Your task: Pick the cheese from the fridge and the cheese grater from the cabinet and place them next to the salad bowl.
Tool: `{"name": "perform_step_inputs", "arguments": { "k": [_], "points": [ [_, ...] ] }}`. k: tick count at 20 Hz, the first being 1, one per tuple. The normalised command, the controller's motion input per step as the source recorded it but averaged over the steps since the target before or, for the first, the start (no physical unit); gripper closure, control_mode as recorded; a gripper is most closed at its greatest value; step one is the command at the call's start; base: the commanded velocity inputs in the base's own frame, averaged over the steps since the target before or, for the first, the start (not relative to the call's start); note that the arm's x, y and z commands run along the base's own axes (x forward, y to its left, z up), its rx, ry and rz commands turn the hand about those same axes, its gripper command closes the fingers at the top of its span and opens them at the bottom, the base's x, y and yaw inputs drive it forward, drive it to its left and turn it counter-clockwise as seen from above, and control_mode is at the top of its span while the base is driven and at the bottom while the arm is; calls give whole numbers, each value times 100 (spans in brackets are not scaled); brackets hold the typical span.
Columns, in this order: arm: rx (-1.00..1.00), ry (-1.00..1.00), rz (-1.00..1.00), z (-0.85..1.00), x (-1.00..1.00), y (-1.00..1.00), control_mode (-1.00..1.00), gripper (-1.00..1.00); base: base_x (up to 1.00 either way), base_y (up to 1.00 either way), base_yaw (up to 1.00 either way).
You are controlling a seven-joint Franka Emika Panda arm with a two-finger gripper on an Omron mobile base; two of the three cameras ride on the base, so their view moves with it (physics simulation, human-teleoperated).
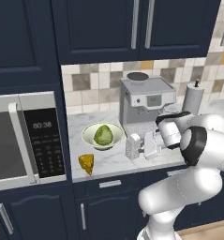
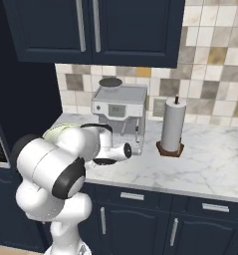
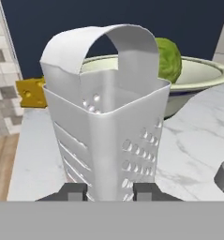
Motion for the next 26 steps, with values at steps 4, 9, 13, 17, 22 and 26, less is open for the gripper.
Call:
{"name": "perform_step_inputs", "arguments": {
  "k": [4,9,13,17,22,26],
  "points": [
    [0,0,0,-29,0,0,-100,100,0,0,0],
    [0,0,0,-9,0,0,-100,100,0,0,0],
    [0,0,0,0,0,0,-100,-100,0,0,0],
    [0,0,0,0,0,0,-100,-100,0,0,0],
    [0,1,0,0,0,-2,-100,-100,0,0,0],
    [0,0,-5,44,0,-26,-100,-100,0,0,0]
  ]
}}
